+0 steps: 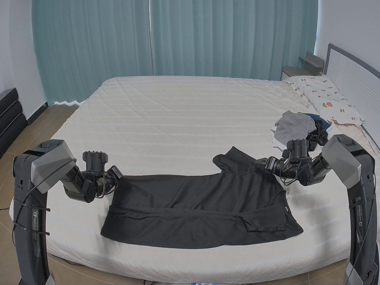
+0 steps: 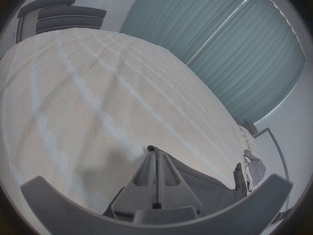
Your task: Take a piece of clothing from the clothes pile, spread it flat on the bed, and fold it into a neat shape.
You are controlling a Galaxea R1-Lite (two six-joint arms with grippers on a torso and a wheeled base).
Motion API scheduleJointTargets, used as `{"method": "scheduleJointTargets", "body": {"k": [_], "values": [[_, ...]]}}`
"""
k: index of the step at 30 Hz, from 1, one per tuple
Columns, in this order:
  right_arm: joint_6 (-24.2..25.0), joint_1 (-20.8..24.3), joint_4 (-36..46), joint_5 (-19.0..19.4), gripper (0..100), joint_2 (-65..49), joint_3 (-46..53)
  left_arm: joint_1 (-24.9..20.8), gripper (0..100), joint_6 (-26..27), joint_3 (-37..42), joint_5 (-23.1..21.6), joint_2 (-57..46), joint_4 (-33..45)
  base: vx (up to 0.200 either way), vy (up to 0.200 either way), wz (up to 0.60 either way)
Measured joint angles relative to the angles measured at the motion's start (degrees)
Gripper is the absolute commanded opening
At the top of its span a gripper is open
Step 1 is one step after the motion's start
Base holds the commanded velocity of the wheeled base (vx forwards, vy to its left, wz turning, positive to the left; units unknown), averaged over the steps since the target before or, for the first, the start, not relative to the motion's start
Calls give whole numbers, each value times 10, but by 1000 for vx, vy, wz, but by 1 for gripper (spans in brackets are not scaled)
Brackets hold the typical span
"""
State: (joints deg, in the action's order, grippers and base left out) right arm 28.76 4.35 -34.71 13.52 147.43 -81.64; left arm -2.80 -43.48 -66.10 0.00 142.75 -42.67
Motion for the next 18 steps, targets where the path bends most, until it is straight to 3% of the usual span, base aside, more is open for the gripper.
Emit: {"method": "scheduleJointTargets", "body": {"k": [17, 18], "values": [[-3, 8, 36, 7, 100, 65, -123, 2, 0, 0, 5, 0, 0, -2, 0, 0, 0], [-3, 8, 36, 9, 0, 66, -125, 2, 0, 0, 5, 0, 0, -2, 0, 0, 0]]}}
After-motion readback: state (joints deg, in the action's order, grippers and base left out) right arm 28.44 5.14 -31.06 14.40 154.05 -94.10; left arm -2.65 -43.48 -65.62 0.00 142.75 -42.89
